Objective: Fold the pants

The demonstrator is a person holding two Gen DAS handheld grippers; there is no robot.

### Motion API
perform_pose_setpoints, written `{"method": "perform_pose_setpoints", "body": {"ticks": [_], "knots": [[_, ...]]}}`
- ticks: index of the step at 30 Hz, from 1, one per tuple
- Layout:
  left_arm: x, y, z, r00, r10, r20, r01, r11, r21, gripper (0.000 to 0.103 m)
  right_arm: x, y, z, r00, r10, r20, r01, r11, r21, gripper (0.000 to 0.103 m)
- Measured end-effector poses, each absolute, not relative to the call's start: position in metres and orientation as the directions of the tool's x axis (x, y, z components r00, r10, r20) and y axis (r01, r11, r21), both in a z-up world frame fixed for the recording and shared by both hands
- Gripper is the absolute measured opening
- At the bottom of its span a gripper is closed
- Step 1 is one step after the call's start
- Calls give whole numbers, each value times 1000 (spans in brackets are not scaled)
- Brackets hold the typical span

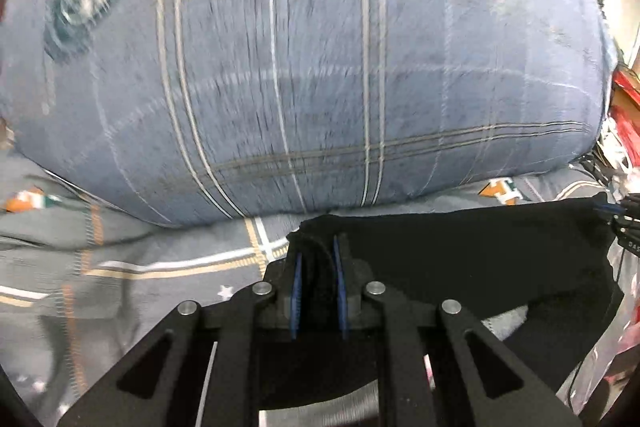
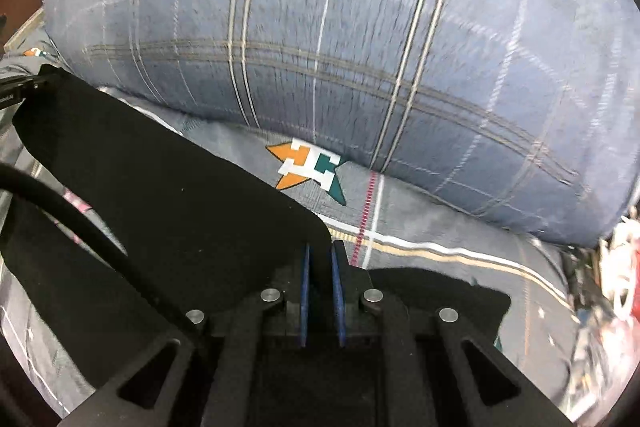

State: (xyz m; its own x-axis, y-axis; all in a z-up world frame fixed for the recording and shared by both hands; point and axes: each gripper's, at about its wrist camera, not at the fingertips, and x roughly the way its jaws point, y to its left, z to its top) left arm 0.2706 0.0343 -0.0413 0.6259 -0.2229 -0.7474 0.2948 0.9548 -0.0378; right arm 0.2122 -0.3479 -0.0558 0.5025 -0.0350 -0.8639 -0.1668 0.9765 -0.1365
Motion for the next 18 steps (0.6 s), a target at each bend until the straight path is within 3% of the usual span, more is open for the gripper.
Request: {"method": "perform_pose_setpoints", "body": {"ticks": [4,8,15,18], "knots": [[222,42,-23,689,-225,-689,323,946,14,14,161,-338,-46,533,-22,-846,-143,983,-116,11],[153,64,-35,711,-211,-671,335,940,59,14,109,-325,-69,510,16,-860,-137,989,-63,11],[64,99,-96,680,-87,-728,261,956,131,14,30,-321,-124,412,73,-908,-87,995,40,10],[35,128,-107,650,-73,-756,204,976,81,14,8,-324,-136,393,63,-917,-56,997,45,10]]}}
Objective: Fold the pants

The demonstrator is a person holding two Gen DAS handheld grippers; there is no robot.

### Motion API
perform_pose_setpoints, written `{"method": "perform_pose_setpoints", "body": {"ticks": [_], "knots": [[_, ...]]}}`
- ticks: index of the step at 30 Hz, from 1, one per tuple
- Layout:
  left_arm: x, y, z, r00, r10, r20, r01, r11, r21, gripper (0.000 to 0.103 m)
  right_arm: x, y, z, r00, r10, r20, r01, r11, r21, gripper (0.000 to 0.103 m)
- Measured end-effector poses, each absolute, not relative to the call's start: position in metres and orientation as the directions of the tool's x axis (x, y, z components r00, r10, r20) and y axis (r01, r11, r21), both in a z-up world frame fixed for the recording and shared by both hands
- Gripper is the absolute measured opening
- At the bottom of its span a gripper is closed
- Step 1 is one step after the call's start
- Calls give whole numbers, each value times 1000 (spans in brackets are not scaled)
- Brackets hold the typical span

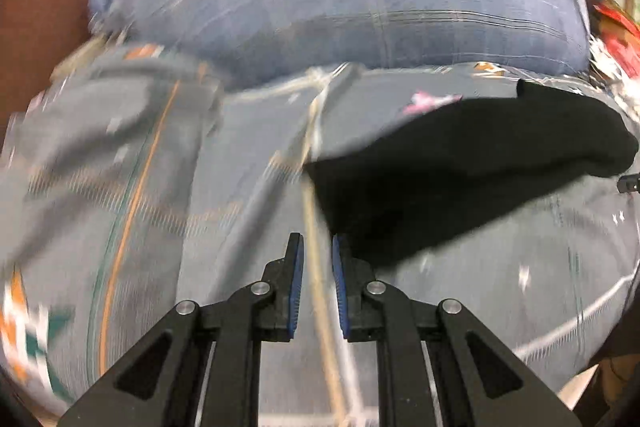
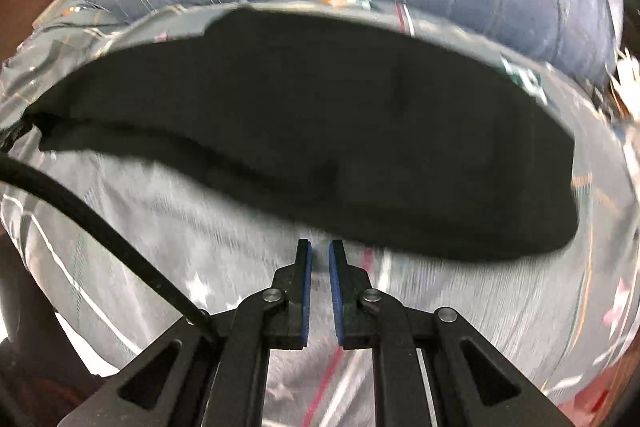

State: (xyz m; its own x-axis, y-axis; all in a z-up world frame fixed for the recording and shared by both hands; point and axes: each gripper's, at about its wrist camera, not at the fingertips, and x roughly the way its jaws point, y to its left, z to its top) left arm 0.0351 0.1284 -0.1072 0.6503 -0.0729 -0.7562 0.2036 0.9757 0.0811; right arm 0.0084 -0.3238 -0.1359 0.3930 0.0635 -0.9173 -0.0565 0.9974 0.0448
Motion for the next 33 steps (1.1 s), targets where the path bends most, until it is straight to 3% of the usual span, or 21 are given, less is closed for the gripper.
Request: {"method": "perform_pose_setpoints", "body": {"ticks": [5,7,8,9,11,14,17,18,19,20,27,28,30,33], "knots": [[21,179,-91,661,-117,-741,78,993,-87,26,-17,-343,-120,431,35,-902,39,998,57,22],[26,186,-81,666,-160,-729,64,985,-158,38,-21,-344,-112,461,27,-887,56,997,59,22],[33,186,-78,663,-182,-726,62,980,-189,49,-21,-344,-107,473,35,-880,58,996,70,26],[38,184,-76,656,-209,-725,71,974,-216,54,-19,-343,-102,484,50,-874,57,994,88,33],[56,176,-80,618,-321,-718,96,937,-336,56,-17,-337,-94,507,85,-857,56,990,131,56],[85,166,-97,525,-477,-705,76,851,-519,57,-13,-327,-89,518,132,-845,43,983,180,57],[107,154,-114,464,-538,-703,33,804,-594,57,-14,-323,-90,524,158,-837,48,976,215,57],[114,149,-117,454,-541,-708,15,799,-601,52,-15,-324,-91,524,166,-836,54,973,226,57],[122,145,-118,446,-541,-713,3,797,-604,40,-16,-325,-92,526,171,-833,62,969,238,57],[129,139,-116,436,-544,-716,2,797,-604,7,-17,-327,-94,528,172,-831,72,967,246,57],[115,108,-38,606,-484,-632,250,870,-426,10,-21,-335,-108,525,161,-836,114,960,257,57],[109,106,-39,606,-448,-657,245,891,-382,10,-23,-337,-110,524,165,-836,121,957,265,57],[100,112,-58,570,-378,-730,195,925,-327,22,-25,-340,-116,522,178,-834,131,950,284,57],[89,141,-121,434,-203,-878,35,977,-209,22,-27,-346,-123,518,184,-835,148,943,299,57]]}}
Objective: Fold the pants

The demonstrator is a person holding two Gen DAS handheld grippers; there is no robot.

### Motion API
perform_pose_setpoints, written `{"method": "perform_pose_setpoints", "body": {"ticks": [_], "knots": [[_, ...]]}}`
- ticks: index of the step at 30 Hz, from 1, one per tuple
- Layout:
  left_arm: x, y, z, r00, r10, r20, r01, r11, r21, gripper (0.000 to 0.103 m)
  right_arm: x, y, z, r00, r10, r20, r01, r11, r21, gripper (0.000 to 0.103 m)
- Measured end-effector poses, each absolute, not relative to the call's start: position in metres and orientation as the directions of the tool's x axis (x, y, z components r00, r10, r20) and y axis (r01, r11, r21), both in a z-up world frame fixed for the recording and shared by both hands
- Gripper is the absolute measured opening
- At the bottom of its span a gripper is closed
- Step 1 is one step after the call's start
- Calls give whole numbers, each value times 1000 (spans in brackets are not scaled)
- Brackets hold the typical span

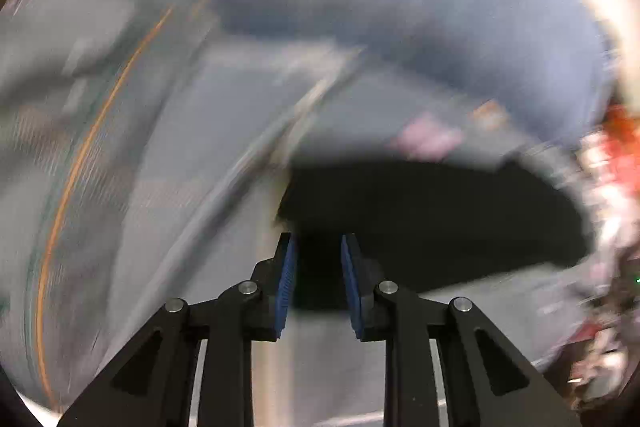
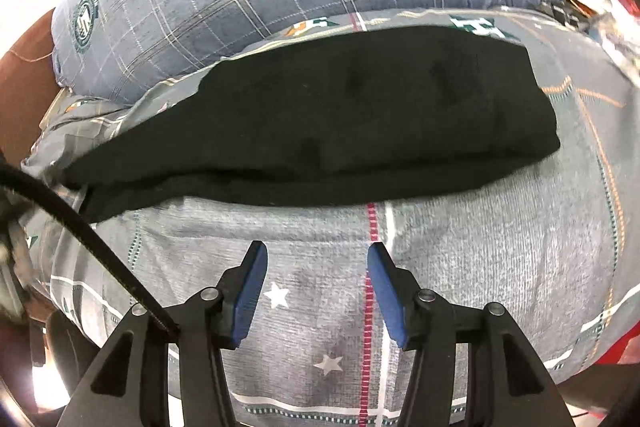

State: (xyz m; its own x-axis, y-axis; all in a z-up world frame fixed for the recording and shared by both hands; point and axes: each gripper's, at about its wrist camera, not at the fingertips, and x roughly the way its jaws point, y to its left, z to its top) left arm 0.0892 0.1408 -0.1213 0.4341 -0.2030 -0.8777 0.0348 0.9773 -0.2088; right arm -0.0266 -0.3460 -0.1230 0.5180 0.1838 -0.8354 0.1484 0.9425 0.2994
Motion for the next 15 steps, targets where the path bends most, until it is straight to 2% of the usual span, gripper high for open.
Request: {"method": "perform_pose_setpoints", "body": {"ticks": [2,5,7,9,12,15], "knots": [[76,167,-139,405,-213,-889,-32,969,-246,19,-28,-353,-125,519,190,-833,166,934,317,57],[57,193,-117,470,-241,-849,-70,949,-308,19,-31,-367,-118,541,175,-823,197,924,326,58],[49,195,-96,539,-234,-809,-53,949,-310,25,-33,-380,-110,562,143,-814,227,921,318,61],[48,185,-79,579,-247,-777,-4,952,-307,47,-36,-397,-104,586,112,-803,274,905,326,63],[55,157,-70,581,-317,-750,87,940,-329,56,-40,-423,-100,619,105,-778,347,852,391,65],[70,144,-85,515,-364,-776,53,917,-394,59,-44,-445,-104,640,128,-758,407,780,475,65]]}}
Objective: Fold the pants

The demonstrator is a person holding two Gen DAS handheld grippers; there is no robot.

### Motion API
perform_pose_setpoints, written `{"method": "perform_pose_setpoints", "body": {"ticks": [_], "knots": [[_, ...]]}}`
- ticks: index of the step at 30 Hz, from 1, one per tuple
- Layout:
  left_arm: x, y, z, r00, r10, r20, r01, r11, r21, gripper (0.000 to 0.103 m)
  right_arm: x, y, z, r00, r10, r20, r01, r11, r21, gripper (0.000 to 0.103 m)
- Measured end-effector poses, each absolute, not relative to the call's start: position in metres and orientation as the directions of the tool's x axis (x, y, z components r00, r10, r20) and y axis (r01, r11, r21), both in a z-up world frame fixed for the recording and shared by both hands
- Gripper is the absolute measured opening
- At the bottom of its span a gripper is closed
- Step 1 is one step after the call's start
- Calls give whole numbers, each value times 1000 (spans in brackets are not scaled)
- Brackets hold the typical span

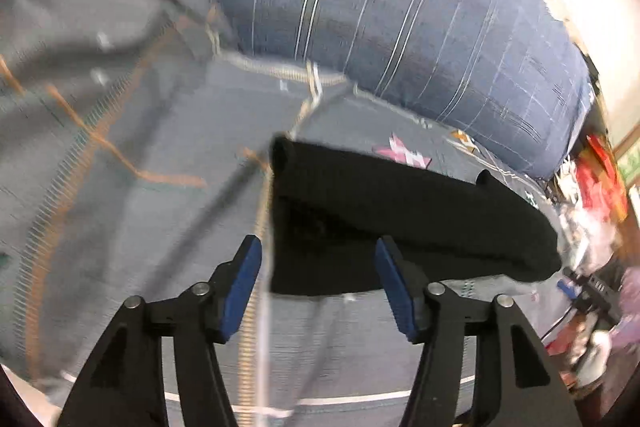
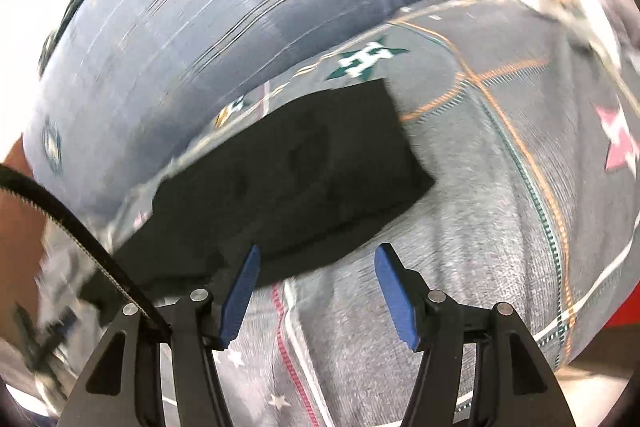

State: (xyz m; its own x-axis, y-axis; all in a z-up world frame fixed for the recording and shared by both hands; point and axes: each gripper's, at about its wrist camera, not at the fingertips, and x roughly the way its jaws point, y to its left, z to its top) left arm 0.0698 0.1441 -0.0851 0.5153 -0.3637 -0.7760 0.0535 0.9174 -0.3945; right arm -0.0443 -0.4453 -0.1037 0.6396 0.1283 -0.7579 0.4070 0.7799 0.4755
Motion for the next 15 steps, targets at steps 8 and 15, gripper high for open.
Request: {"method": "perform_pose_setpoints", "body": {"ticks": [8,15], "knots": [[73,186,-104,541,-403,-738,-115,834,-540,68,-42,-474,-112,649,117,-752,463,723,512,69],[113,164,-110,498,-439,-748,-87,832,-547,77,-11,-470,-121,634,129,-762,461,728,507,71]]}}
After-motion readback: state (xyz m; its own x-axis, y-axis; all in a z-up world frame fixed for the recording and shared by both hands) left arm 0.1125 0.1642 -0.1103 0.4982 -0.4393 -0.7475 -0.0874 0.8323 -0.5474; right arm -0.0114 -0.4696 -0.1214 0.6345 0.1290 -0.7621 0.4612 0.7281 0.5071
